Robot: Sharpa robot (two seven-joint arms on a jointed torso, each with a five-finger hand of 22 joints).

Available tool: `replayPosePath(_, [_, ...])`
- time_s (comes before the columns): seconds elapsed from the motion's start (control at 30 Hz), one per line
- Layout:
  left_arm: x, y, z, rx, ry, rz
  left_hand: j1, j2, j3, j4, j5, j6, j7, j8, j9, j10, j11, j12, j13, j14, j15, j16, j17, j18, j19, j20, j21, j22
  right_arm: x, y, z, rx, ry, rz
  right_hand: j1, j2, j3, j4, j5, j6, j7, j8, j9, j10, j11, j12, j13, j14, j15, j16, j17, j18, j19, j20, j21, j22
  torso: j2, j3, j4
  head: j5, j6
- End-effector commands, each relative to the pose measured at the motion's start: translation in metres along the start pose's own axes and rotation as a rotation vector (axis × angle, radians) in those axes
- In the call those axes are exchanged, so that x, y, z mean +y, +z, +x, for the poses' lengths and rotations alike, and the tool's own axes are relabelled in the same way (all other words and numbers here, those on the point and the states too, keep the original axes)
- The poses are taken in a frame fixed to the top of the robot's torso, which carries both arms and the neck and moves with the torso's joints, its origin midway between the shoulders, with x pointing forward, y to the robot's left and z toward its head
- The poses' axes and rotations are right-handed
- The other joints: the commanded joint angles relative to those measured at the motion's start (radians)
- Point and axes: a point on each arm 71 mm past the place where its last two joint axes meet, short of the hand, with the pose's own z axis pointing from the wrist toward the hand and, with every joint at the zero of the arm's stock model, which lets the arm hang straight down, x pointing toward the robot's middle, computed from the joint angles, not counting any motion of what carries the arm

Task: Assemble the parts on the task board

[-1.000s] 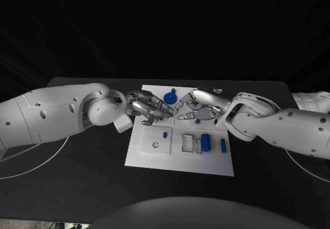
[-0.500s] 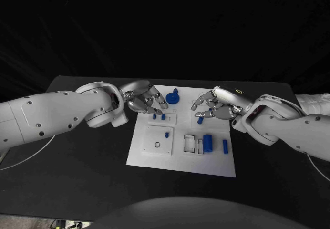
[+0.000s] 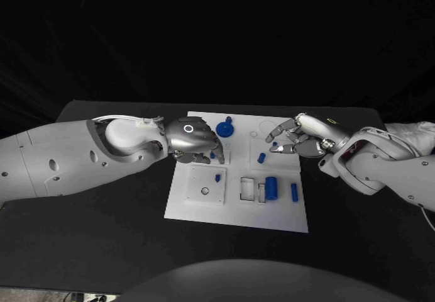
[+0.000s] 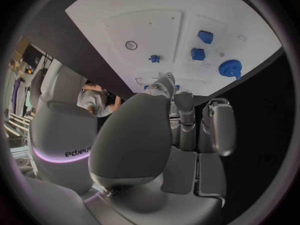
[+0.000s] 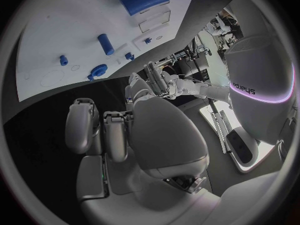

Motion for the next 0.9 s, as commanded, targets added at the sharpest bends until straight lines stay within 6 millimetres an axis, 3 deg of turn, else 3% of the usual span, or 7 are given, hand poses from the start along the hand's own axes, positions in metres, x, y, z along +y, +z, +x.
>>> replayPosePath(0.03, [-0.015,0.003,0.004,0.035,0.265,0.167,-0.005,-0.013,0.01,0.0,-0.013,0.009,-0.006,-0.001,-0.002,-0.002,-0.007,-0.005,-0.001,0.0,0.006,0.002,-0.003,-0.009,0.008,0.01,-0.01,0.201,-0.002,-0.002,0.0,0.005,0.014,0.023,-0.01,0.0,-0.001,0.007,-0.005,-0.009,-0.001,-0.005,0.001,0.124,-0.053,-0.003,0.141,0.064,-0.001,0.004,0.197,-0.006,-0.002,0.007,0.002,0.18,0.002,-0.0012,-0.0039,-0.001,0.0])
replayPosePath(0.3, [-0.025,0.01,0.012,0.073,0.331,0.212,-0.024,-0.031,0.028,-0.003,-0.045,0.016,-0.007,0.0,-0.006,0.009,-0.008,0.019,0.016,-0.014,0.012,0.002,-0.009,-0.005,-0.003,0.014,-0.029,0.196,-0.004,-0.004,0.001,0.016,0.022,0.04,-0.013,0.0,-0.001,0.01,-0.009,-0.008,0.0,-0.007,0.001,0.124,-0.052,-0.003,0.141,0.063,0.0,0.003,0.196,-0.006,-0.002,0.008,0.001,0.179,0.002,-0.0009,-0.0029,0.001,0.0])
replayPosePath(0.5, [-0.034,0.015,0.015,0.067,0.349,0.221,-0.034,-0.037,0.035,-0.007,-0.048,0.014,-0.008,-0.002,-0.008,0.007,-0.008,0.04,0.033,-0.022,0.013,0.005,-0.008,-0.004,-0.007,0.016,-0.035,0.194,-0.006,-0.005,0.001,0.022,0.028,0.05,-0.015,0.0,-0.001,0.011,-0.011,-0.008,0.0,-0.007,0.002,0.124,-0.051,-0.003,0.141,0.063,0.0,0.003,0.196,-0.006,-0.002,0.009,0.001,0.179,-0.001,-0.0004,0.001,0.003,0.0])
replayPosePath(0.9, [-0.039,0.023,0.019,0.052,0.345,0.216,-0.052,-0.034,0.045,-0.016,-0.049,0.033,0.003,0.013,-0.006,-0.001,0.0,0.087,0.072,-0.034,0.014,0.01,-0.011,-0.003,-0.011,0.018,-0.038,0.193,-0.006,-0.006,0.002,0.029,0.036,0.056,-0.016,0.0,0.0,0.012,-0.014,-0.003,0.001,-0.007,0.004,0.123,-0.05,-0.004,0.14,0.061,0.001,0.0,0.193,-0.005,-0.004,0.01,-0.002,0.178,0.0,-0.001,-0.0019,0.01,0.0])
